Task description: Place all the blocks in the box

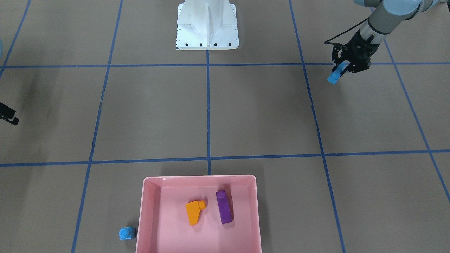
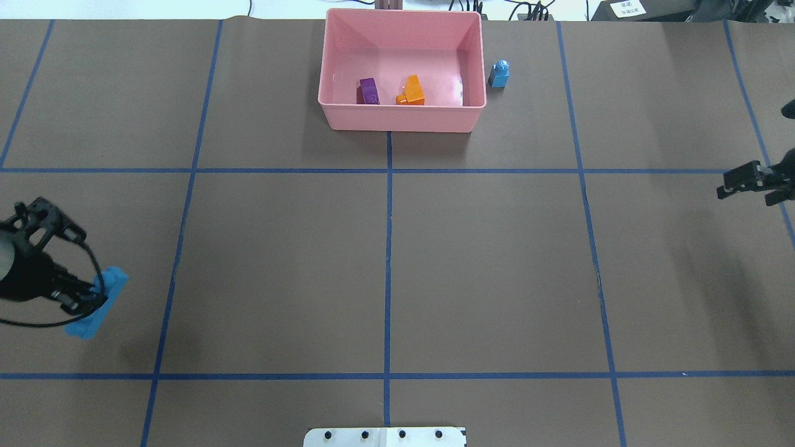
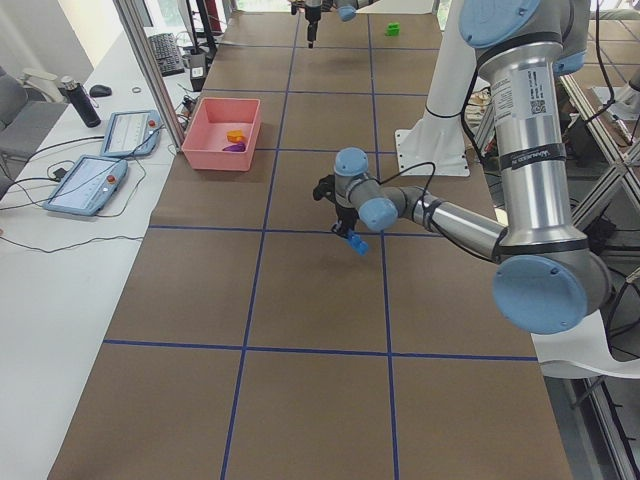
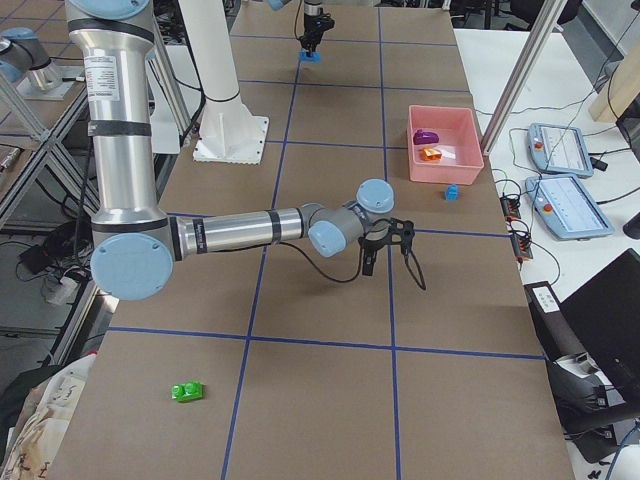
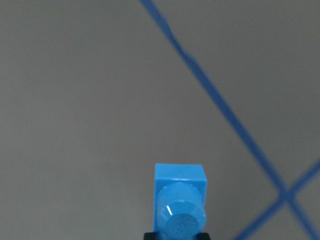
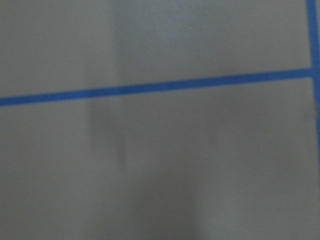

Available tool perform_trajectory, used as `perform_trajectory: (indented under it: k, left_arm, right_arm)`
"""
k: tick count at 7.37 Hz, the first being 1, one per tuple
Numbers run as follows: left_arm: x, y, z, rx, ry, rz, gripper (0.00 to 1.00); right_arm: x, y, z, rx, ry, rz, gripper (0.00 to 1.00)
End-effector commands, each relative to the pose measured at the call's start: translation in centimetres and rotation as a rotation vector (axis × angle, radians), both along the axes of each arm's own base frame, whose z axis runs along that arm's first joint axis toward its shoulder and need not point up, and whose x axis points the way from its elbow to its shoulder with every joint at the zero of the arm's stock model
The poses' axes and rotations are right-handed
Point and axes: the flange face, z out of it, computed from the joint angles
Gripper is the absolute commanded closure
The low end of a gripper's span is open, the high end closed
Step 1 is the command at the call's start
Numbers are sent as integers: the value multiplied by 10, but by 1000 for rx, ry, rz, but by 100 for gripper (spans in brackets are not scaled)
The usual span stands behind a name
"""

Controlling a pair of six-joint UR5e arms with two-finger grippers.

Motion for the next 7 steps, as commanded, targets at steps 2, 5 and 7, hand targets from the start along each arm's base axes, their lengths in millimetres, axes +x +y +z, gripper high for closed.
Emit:
perform_trajectory:
  k: [2,5,7]
  left_arm:
    - [49,-125,-155,-61,20,-141,100]
    - [129,-231,-279,-197,69,-280,100]
    - [177,-301,-323,-215,132,-427,100]
  right_arm:
    - [59,99,84,24,70,-163,0]
    - [100,194,138,-14,96,-270,0]
    - [115,247,170,-13,98,-357,0]
